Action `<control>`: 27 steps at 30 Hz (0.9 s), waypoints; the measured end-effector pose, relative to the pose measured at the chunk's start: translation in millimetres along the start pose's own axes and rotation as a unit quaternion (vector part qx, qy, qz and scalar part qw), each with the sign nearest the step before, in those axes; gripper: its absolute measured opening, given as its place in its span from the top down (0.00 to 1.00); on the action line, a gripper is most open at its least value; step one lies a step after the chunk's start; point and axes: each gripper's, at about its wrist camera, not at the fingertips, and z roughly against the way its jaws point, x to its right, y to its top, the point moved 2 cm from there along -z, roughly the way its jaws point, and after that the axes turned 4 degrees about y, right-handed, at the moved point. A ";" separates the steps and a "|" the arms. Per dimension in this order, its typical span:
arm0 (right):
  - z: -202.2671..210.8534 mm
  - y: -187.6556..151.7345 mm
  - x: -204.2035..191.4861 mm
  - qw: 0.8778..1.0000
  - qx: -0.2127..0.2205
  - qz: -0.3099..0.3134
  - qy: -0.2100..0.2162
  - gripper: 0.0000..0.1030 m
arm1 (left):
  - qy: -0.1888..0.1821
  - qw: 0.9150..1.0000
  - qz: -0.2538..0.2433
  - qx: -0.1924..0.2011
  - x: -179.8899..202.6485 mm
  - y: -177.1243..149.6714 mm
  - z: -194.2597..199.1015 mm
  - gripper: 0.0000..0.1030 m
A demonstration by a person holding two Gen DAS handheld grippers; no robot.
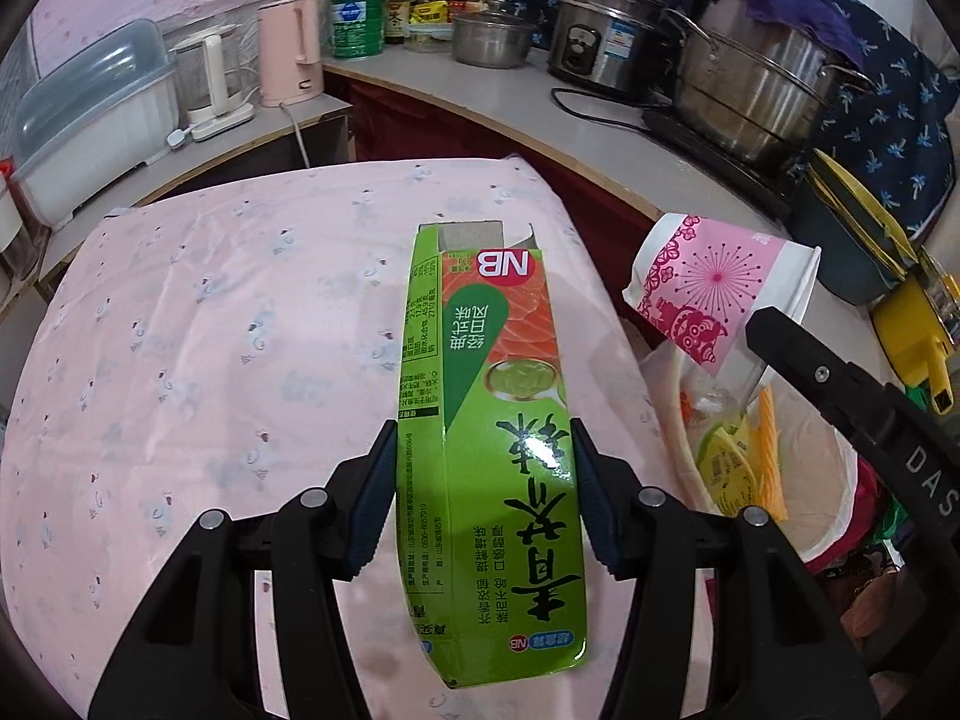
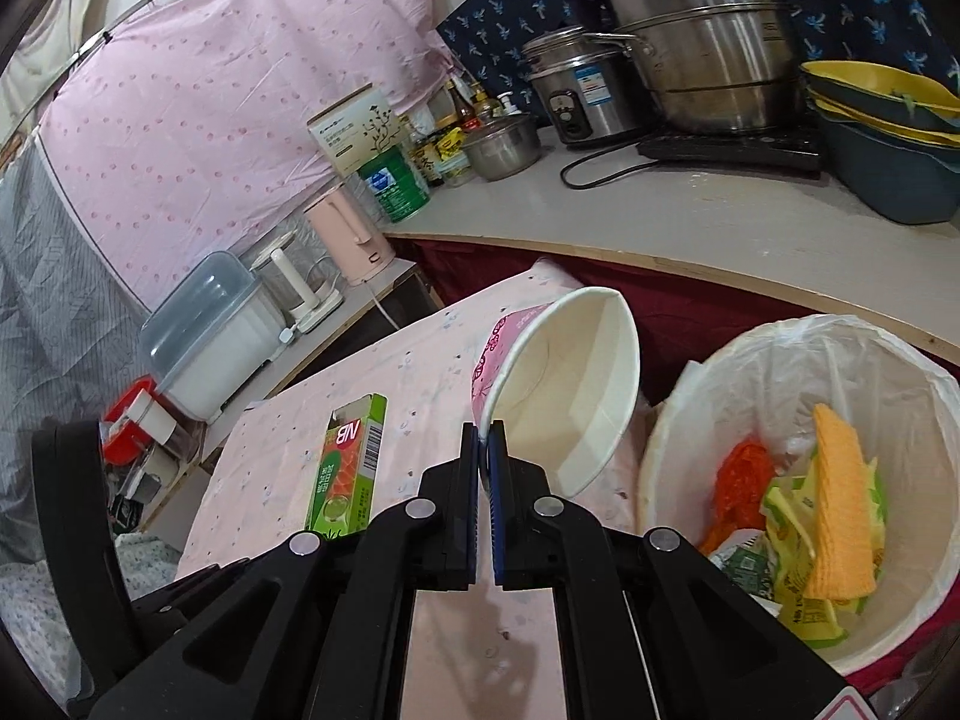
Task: Collect trash
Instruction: 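Carry the tea carton and pink cup over the white trash bin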
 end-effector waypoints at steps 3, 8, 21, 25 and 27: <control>18.3 1.7 19.8 1.000 0.013 -0.012 -0.014 0.96 | -0.010 1.000 -0.020 0.000 25.6 -3.2 2.0 0.49; 44.1 0.4 52.7 0.998 0.031 -0.035 -0.037 0.96 | -0.027 0.998 -0.052 -0.003 64.1 -9.3 2.2 0.49; 86.5 -6.1 127.6 0.991 0.054 -0.087 -0.084 0.96 | -0.077 0.988 -0.131 -0.022 150.4 -22.7 -11.6 0.49; 90.4 -6.6 140.7 0.990 0.057 -0.096 -0.092 0.96 | -0.102 0.983 -0.150 -0.025 165.4 -22.8 -18.7 0.49; 90.7 -6.5 145.5 0.989 0.056 -0.099 -0.094 0.96 | -0.101 0.984 -0.148 -0.019 168.2 -20.7 -21.8 0.49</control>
